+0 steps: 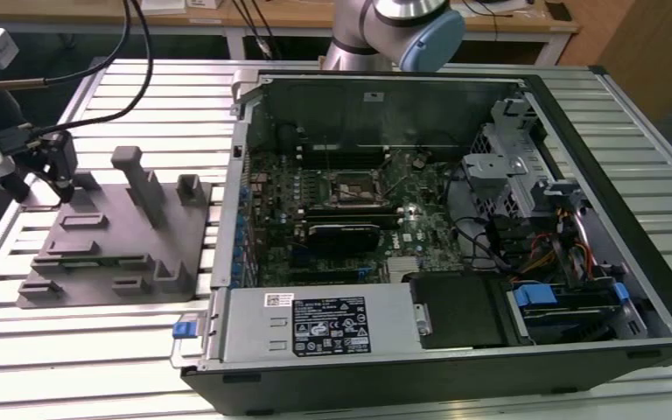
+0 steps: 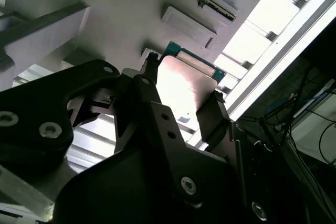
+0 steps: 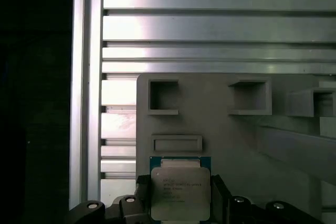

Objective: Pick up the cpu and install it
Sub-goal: 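Pick up the cpu and move it towards the insertion slot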

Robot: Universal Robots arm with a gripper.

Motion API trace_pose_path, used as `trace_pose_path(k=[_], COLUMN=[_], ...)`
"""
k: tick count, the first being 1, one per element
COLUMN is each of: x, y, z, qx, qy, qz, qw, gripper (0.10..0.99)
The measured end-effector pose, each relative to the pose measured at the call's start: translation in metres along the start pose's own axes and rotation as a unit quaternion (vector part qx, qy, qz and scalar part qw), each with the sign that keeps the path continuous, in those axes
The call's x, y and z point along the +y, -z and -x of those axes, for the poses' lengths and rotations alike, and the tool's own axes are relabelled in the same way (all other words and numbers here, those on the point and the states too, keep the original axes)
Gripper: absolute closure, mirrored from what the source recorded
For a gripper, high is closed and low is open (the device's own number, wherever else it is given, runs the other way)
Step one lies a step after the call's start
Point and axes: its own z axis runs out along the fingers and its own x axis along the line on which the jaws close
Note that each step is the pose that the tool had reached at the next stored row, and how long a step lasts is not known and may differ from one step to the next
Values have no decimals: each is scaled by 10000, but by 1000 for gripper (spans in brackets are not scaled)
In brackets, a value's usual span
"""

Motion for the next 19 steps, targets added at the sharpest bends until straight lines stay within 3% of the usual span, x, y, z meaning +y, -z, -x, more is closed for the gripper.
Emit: trace_pose_path(k=[19], x=[10], y=[242], z=[1], qx=[-5], qy=[0], qz=[2], qw=[10000], gripper=[545])
